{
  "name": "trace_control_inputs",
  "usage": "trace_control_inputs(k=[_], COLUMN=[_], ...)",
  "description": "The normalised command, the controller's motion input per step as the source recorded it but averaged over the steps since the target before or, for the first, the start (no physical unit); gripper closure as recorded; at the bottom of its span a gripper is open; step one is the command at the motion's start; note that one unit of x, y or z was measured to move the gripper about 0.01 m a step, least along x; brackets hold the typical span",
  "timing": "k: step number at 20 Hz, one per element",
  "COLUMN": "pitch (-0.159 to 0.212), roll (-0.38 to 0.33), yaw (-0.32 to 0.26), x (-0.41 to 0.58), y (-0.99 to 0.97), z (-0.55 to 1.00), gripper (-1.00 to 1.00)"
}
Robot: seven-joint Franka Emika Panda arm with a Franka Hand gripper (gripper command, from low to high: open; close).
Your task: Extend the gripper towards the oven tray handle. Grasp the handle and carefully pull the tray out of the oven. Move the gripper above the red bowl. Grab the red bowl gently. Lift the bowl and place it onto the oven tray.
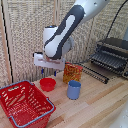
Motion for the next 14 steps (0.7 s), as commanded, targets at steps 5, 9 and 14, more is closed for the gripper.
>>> trace_control_inputs(k=[5,9,14], pitch=[-0.033,-0.035,-0.05], roll=[-0.052,-0.019,-0.018], yaw=[0.006,-0.003,-0.02], x=[0.008,0.056,0.009], y=[-0.15,-0.1,-0.19], z=[-0.2,-0.34,-0.39], gripper=[-1.0,-1.0,-1.0])
